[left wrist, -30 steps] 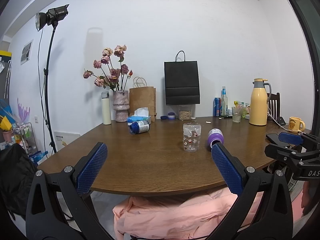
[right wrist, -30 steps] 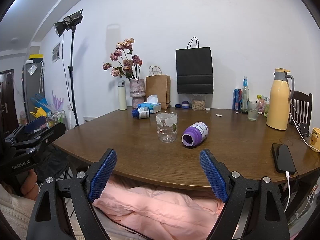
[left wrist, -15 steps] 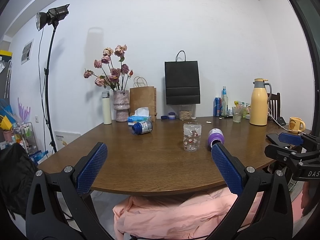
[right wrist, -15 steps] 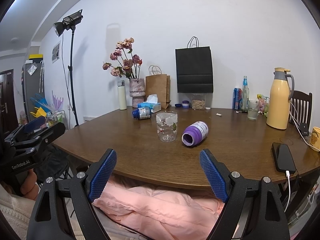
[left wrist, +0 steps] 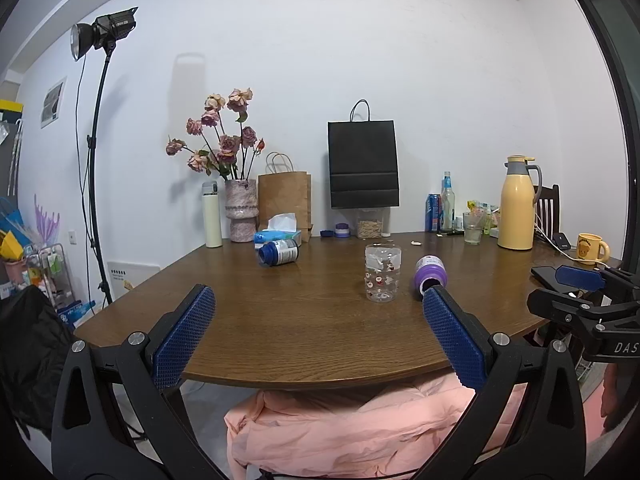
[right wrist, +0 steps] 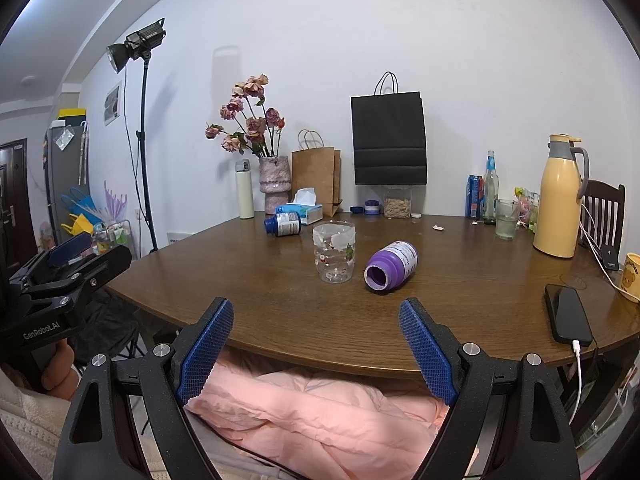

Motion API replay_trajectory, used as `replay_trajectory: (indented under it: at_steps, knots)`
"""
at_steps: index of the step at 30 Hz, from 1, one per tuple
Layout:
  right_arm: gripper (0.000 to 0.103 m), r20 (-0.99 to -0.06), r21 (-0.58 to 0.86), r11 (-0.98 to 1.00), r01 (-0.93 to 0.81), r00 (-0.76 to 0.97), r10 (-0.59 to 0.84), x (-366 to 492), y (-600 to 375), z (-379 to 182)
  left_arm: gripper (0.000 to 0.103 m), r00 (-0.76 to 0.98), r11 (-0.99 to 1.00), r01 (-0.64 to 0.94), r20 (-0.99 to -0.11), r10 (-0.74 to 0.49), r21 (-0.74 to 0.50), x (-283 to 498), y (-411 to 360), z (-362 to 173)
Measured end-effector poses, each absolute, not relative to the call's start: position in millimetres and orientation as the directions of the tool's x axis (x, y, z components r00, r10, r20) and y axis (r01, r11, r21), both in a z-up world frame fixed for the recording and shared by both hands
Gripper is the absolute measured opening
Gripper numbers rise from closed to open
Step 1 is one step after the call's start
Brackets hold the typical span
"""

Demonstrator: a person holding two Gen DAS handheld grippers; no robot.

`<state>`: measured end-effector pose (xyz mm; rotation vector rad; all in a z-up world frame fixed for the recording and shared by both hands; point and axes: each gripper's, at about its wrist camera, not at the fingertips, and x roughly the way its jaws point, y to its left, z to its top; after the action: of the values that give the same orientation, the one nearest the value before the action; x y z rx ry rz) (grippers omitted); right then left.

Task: Flip cup upright

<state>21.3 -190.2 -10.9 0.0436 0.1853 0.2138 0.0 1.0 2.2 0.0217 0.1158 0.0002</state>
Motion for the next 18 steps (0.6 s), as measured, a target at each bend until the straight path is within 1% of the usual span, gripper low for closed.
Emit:
replay_trajectory:
  at_steps: [13,18]
  knots:
    - [0.089,-0.186,0.071,0.975,-0.212,0.957,0.222,23.6,-189.0,-13.9,0.103,0.992,1.0,0.001,-0.122,0.002,0.02,3.0,-0.7,-0.3]
    - [0.089,-0.255,0.148,0.974,-0.172,0.945,0.206,50.5,-200.3,-19.6,0.103,0.992,1.0,-0.021,-0.122,0.023,0.013,29.3,-1.1,-4.6]
